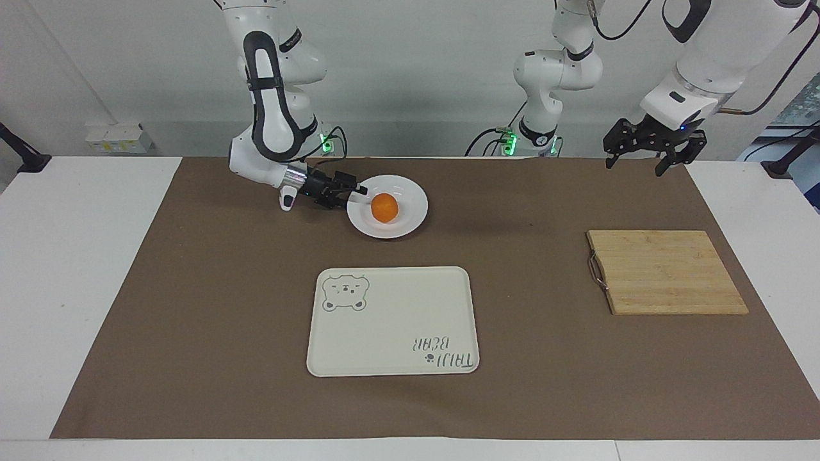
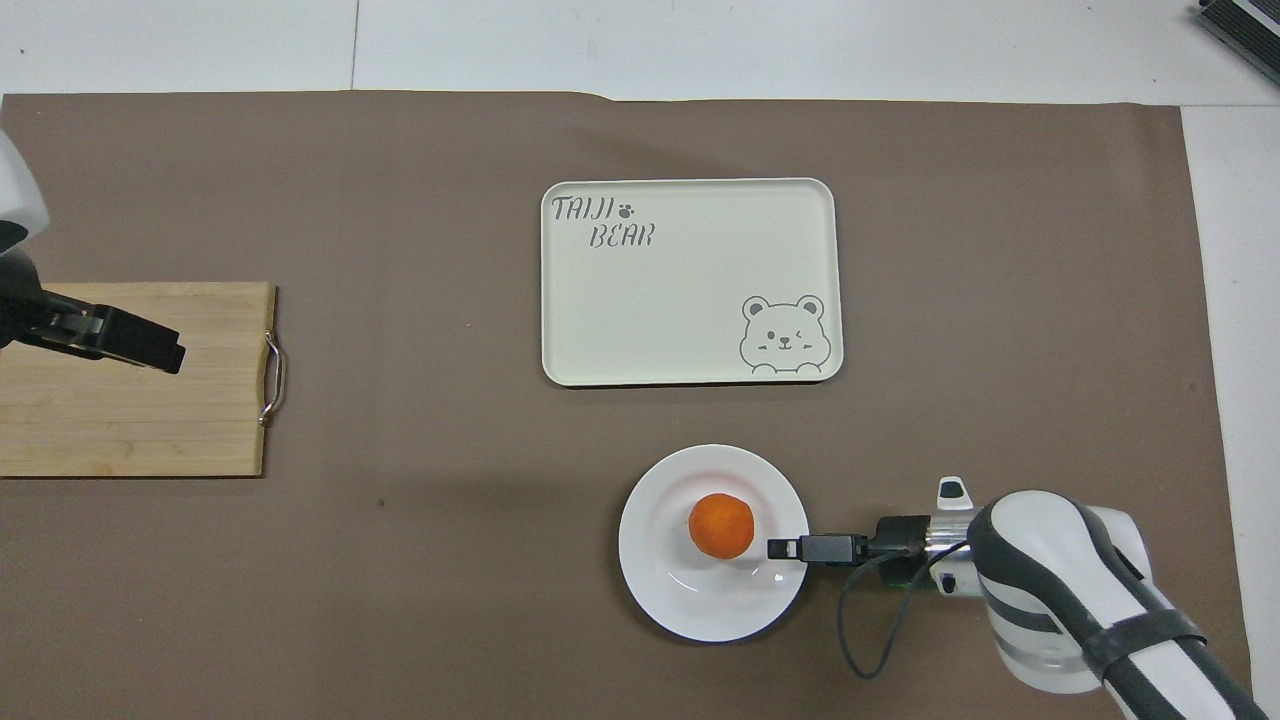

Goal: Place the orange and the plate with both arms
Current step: 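Lower the right gripper and grasp the white plate's rim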

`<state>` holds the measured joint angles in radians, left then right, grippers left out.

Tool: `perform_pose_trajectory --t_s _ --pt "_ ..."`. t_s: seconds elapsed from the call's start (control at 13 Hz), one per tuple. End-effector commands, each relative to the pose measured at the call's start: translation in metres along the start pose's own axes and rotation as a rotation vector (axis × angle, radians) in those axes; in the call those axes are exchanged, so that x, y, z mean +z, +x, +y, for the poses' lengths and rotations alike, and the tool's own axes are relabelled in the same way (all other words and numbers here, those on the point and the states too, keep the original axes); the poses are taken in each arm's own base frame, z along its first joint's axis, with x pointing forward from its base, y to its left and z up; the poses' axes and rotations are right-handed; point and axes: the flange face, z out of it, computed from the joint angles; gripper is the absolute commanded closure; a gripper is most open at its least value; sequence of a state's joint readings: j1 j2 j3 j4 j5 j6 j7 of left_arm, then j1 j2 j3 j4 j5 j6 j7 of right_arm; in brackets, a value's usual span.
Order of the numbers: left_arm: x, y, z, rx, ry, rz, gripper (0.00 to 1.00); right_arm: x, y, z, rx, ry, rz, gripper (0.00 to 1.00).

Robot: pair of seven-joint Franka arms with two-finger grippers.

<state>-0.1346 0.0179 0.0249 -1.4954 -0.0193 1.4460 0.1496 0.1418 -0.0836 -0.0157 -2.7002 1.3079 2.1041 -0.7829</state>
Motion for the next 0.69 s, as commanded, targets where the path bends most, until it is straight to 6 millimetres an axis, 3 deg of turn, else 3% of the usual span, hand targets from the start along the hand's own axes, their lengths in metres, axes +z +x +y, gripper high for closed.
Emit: perform_pose_trajectory --t_s 0.0,0.23,0.39,0.54,0.62 --pt "-0.005 -0.001 0.006 0.012 0.002 -0.012 0.0 -0.001 -0.002 0.003 -0.01 0.004 0.026 0.0" --pt "-0.004 -0.003 0.005 0.003 0.001 -0.013 0.0 0.0 -0.003 0.004 -0.008 0.003 0.024 0.01" --pt "-0.006 -0.005 0.005 0.0 0.001 -0.011 0.0 0.0 -0.002 0.003 -0.009 0.004 0.025 0.32" --pt "-0.005 -0.012 0.006 0.001 0.0 -0.019 0.0 -0.001 -0.002 0.003 -0.008 0.005 0.025 0.48" --pt "-0.005 -0.013 0.005 0.0 0.0 -0.016 0.0 -0.001 -0.002 0.003 -0.008 0.004 0.026 0.51"
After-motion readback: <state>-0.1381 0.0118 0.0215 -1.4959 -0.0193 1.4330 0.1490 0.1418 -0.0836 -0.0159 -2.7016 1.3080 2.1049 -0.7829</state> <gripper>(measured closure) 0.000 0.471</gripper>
